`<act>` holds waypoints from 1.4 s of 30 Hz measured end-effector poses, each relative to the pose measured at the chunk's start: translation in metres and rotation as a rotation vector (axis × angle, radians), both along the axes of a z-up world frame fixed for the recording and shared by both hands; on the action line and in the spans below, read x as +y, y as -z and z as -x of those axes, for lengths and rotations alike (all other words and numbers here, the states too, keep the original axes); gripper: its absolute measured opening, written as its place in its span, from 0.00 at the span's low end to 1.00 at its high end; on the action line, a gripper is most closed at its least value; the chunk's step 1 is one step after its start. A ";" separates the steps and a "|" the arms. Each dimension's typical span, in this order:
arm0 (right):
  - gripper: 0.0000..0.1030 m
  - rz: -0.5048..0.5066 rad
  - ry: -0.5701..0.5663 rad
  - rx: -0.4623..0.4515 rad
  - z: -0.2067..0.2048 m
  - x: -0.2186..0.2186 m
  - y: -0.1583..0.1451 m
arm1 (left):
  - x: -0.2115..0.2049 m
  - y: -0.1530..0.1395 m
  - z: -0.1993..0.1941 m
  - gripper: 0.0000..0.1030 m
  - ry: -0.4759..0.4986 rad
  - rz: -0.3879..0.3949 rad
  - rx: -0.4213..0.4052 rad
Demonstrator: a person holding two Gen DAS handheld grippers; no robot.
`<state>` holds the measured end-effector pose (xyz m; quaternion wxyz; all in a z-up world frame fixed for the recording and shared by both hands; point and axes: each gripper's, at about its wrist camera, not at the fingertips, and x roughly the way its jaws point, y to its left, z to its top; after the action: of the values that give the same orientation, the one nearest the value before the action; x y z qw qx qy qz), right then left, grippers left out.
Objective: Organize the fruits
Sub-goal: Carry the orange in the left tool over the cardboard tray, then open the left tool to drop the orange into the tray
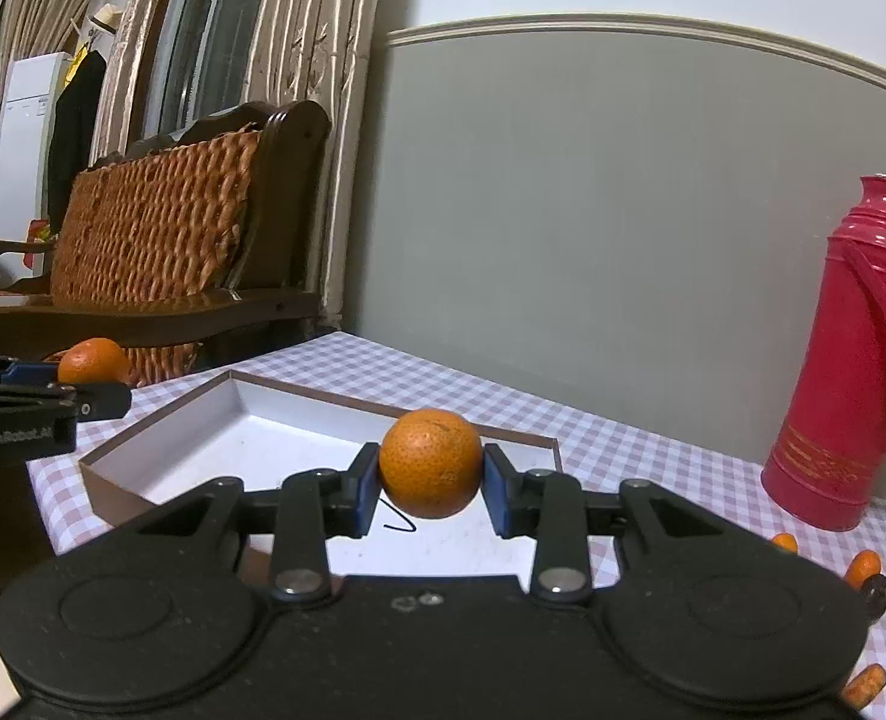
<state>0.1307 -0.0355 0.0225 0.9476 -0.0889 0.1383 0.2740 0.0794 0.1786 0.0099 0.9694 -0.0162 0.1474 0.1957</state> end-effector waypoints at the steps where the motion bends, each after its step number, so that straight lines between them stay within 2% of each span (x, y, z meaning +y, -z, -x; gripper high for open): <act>1: 0.26 0.000 0.002 -0.001 -0.002 0.001 0.000 | 0.001 0.000 -0.002 0.39 0.001 0.000 -0.001; 20: 0.26 0.002 0.033 0.025 -0.045 0.012 0.009 | 0.023 0.008 -0.025 0.39 -0.041 0.019 0.025; 37: 0.26 0.025 0.045 0.131 -0.108 0.022 0.024 | 0.035 0.024 -0.064 0.39 -0.069 0.034 0.111; 39: 0.27 0.036 0.042 0.136 -0.113 0.023 0.027 | 0.034 0.028 -0.068 0.41 -0.085 0.022 0.121; 40: 0.40 0.048 0.052 0.124 -0.114 0.024 0.029 | 0.034 0.028 -0.067 0.67 -0.094 0.015 0.112; 41: 0.80 0.046 0.077 0.086 -0.112 0.023 0.029 | 0.033 0.028 -0.063 0.84 -0.101 0.003 0.088; 42: 0.96 0.029 0.095 0.041 -0.108 0.020 0.028 | 0.032 0.026 -0.059 1.00 -0.108 -0.017 0.060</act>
<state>0.2391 -0.0157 -0.0056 0.9551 -0.0902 0.1655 0.2286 0.1385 0.2103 -0.0163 0.9527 -0.0098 0.1738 0.2493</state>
